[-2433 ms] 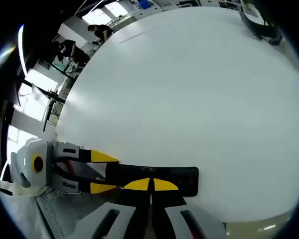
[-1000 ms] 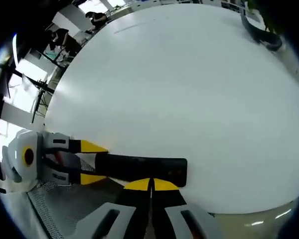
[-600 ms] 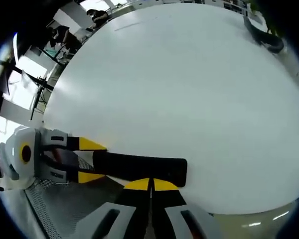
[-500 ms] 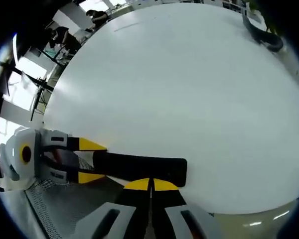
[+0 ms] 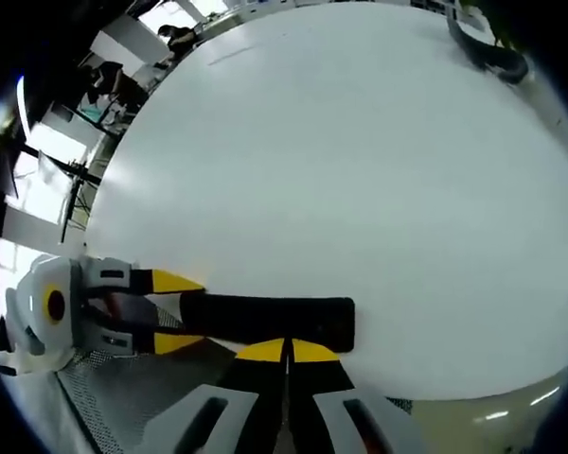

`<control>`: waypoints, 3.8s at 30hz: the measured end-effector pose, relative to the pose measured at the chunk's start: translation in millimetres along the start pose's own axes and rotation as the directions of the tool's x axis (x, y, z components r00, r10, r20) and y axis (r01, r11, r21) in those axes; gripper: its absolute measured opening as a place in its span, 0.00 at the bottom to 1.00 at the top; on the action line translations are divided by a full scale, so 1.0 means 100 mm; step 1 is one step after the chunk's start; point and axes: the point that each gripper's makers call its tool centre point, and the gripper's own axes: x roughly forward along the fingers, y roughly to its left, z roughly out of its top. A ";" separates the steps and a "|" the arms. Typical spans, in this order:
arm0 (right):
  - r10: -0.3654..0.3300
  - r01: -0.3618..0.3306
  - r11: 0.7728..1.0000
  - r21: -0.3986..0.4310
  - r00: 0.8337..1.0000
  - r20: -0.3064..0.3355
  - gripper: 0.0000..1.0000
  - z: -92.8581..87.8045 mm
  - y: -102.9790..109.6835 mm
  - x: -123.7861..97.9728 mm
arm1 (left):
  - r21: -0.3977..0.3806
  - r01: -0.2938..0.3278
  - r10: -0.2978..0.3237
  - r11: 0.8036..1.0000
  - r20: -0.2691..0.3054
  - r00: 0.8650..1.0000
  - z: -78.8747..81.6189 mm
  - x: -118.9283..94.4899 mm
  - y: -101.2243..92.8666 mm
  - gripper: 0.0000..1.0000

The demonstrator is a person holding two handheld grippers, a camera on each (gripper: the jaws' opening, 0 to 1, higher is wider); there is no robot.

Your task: Press the specified remote control buttons in sequence, fully releasing each button before pressing the next.

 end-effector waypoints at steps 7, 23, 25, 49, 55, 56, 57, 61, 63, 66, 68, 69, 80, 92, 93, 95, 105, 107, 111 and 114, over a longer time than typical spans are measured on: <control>-0.021 0.022 1.000 -0.016 0.999 0.041 0.00 0.08 -0.02 -0.05 | 0.007 0.004 -0.004 1.000 -0.003 1.000 -0.01 -0.01 -0.01 0.25; 0.033 -0.032 0.999 -0.038 0.999 0.032 0.00 0.10 0.07 0.04 | 0.029 0.010 -0.010 1.000 -0.004 1.000 0.00 0.00 -0.03 0.25; 0.024 -0.023 0.999 -0.039 0.999 0.024 0.00 0.08 0.06 0.04 | 0.030 0.011 -0.010 0.999 -0.004 1.000 0.01 0.00 -0.03 0.25; 0.028 -0.029 1.000 0.007 0.999 0.042 0.00 0.11 0.04 0.05 | 0.035 0.007 -0.007 0.999 -0.003 1.000 0.00 0.01 -0.02 0.25; 0.036 -0.036 0.999 0.012 0.999 0.031 0.00 0.10 0.06 0.04 | 0.031 0.009 -0.009 0.999 -0.004 1.000 0.00 0.01 -0.03 0.25; 0.035 -0.036 0.999 0.005 0.999 0.031 0.00 0.10 0.06 0.03 | 0.033 0.009 -0.009 0.999 -0.005 1.000 0.00 0.01 -0.03 0.25; 0.036 -0.036 0.999 -0.002 0.999 0.032 0.00 0.10 0.07 0.03 | 0.035 0.009 -0.009 0.999 -0.007 1.000 0.00 0.01 -0.03 0.24; 0.075 -0.074 0.997 -0.016 0.996 0.051 0.00 0.13 0.14 0.02 | 0.036 0.012 -0.011 0.999 -0.010 1.000 0.01 0.01 -0.03 0.24; 0.061 -0.059 0.997 -0.046 0.997 0.054 0.00 0.14 0.15 0.02 | 0.038 0.016 -0.016 0.999 -0.010 1.000 0.01 0.01 -0.05 0.24; 0.068 -0.065 0.996 -0.060 0.997 0.042 0.00 0.10 0.18 0.04 | 0.026 0.038 -0.037 0.999 -0.006 0.999 0.02 0.01 -0.10 0.24; 0.078 -0.075 0.995 -0.064 0.996 0.042 0.00 0.10 0.20 0.04 | 0.044 0.034 -0.034 0.998 -0.008 0.999 0.02 0.01 -0.10 0.24; 0.083 -0.080 0.995 -0.065 0.996 0.043 0.00 0.10 0.22 0.04 | 0.041 0.035 -0.035 0.999 -0.007 0.999 0.02 0.01 -0.10 0.24; 0.128 -0.123 0.990 -0.068 0.989 0.071 0.00 0.15 0.29 0.05 | 0.048 0.030 -0.030 0.998 -0.005 1.000 0.01 0.01 -0.10 0.24; 0.128 -0.125 0.989 -0.073 0.991 0.035 0.00 0.10 0.30 0.11 | 0.046 0.029 -0.029 0.999 -0.003 1.000 0.01 0.01 -0.10 0.24; 0.131 -0.129 0.990 -0.066 0.991 0.035 0.00 0.10 0.29 0.10 | 0.045 0.029 -0.029 0.999 -0.003 1.000 0.01 0.01 -0.10 0.25; 0.139 -0.137 0.989 -0.047 0.990 0.037 0.00 0.10 0.28 0.10 | 0.045 0.029 -0.029 0.999 -0.002 1.000 0.01 0.01 -0.10 0.25; 0.144 -0.142 0.989 -0.027 0.988 0.049 0.00 0.13 0.27 0.11 | 0.034 0.030 -0.030 0.999 0.002 1.000 0.02 0.01 -0.09 0.24; 0.131 -0.128 0.990 -0.055 0.990 0.054 0.00 0.13 0.28 0.12 | 0.036 0.029 -0.029 0.999 0.001 1.000 0.02 0.01 -0.09 0.24; 0.125 -0.121 0.991 -0.064 0.990 0.061 0.00 0.14 0.26 0.13 | 0.045 0.025 -0.025 0.999 0.000 1.000 0.02 0.02 -0.08 0.24; 0.127 -0.123 0.991 -0.061 0.990 0.065 0.00 0.15 0.26 0.13 | 0.048 0.025 -0.025 0.999 -0.004 1.000 0.02 0.02 -0.08 0.24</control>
